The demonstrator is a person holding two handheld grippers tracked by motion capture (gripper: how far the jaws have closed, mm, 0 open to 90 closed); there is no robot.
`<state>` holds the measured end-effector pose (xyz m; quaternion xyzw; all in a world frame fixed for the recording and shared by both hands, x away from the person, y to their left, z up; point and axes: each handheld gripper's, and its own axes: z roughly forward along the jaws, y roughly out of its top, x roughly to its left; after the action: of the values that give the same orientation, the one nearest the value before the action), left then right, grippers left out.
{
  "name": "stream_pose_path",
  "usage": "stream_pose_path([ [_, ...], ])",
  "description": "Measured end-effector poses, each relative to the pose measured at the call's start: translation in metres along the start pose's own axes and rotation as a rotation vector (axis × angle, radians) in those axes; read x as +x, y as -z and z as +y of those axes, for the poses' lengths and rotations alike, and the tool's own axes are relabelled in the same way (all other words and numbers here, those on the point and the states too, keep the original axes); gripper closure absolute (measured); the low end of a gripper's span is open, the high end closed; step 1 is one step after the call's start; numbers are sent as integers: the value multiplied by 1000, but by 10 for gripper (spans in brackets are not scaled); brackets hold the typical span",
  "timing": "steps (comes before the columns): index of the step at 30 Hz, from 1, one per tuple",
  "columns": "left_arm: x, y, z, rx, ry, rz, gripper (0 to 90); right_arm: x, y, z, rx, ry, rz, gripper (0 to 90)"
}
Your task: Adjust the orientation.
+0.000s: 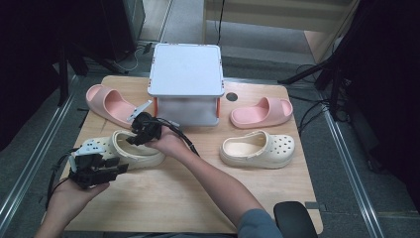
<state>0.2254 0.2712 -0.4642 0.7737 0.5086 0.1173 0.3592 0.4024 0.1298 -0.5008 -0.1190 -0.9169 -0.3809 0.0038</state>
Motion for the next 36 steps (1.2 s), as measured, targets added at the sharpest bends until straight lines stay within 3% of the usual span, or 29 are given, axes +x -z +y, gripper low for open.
stream_pose_path([
  [5, 1, 1, 0, -6, -2, -2, 550, 5, -7, 3, 19, 24, -25, 704],
  [8, 1, -1, -1, 4, 0, 1, 549, 0, -5, 2, 31, -22, 22, 761],
  [10, 2, -1, -1, 3, -1, 1, 550, 2, -3, 0, 41, 3, 35, 792],
  [15, 2, 1, 0, -7, -4, -7, 547, 14, 4, 0, 28, 38, 22, 802],
  [18, 0, 1, -1, -21, -14, -35, 549, 19, 13, 1, 11, 19, 18, 803],
  [27, -6, 7, 3, -67, -39, -101, 536, 20, 58, -10, 3, 3, -76, 803],
  [36, -7, -1, 8, -48, -54, -78, 534, 17, 116, -50, 6, -75, -145, 802],
])
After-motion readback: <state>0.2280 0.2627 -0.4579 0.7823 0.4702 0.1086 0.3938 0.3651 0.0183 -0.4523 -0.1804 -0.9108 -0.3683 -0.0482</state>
